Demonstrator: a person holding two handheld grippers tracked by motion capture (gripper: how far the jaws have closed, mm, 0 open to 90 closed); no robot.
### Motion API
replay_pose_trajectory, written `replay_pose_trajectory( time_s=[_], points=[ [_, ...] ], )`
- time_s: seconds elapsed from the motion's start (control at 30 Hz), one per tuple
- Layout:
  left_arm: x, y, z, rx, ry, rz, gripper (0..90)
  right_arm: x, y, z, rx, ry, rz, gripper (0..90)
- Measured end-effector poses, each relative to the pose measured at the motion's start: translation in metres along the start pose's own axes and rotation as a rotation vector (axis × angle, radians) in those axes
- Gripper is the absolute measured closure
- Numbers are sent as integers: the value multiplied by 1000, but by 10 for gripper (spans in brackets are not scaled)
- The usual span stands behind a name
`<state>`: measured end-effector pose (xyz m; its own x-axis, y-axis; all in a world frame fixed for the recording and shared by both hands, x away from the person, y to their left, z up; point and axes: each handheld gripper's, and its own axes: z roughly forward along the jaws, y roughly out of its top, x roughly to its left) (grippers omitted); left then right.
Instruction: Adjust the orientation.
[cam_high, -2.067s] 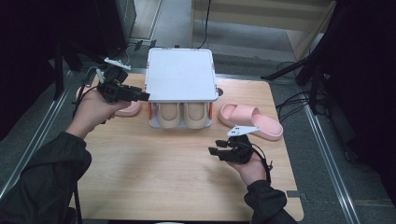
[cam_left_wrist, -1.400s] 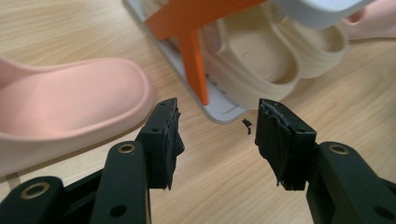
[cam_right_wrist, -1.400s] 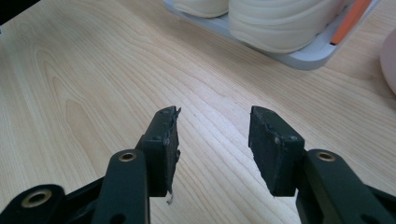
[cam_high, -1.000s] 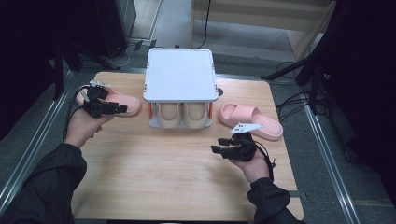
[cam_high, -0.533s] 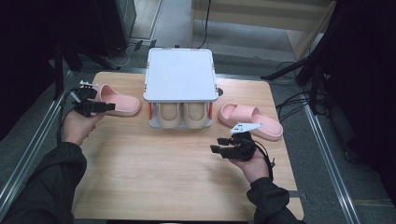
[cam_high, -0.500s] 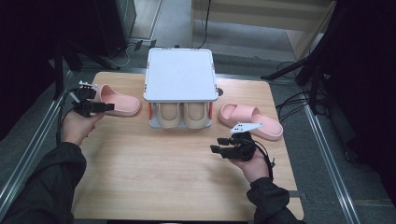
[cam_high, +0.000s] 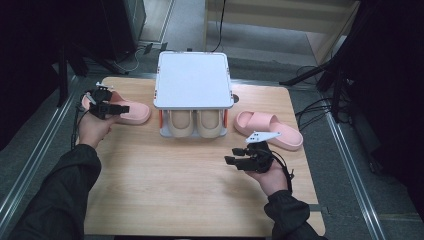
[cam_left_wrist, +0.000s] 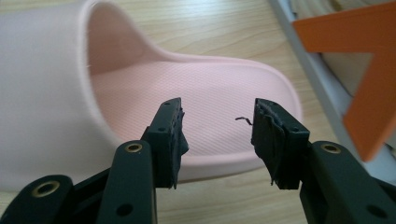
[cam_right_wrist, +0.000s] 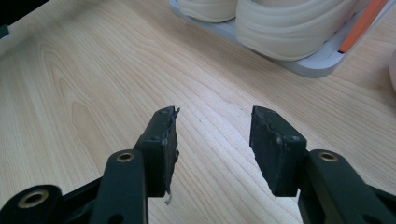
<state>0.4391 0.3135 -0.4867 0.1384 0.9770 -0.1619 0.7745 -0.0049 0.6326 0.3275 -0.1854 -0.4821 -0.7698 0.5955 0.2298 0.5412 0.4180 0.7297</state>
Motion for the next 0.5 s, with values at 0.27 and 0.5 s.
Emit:
replay_pose_trajectory(
  time_s=[0.27, 0.5],
  points=[
    [11, -5, 1, 27, 18, -12, 528, -1, -1, 0, 6, 0, -3, 502],
    [21, -16, -8, 29, 14, -17, 527, 1, -1, 1, 11, 0, -6, 499]
  ],
)
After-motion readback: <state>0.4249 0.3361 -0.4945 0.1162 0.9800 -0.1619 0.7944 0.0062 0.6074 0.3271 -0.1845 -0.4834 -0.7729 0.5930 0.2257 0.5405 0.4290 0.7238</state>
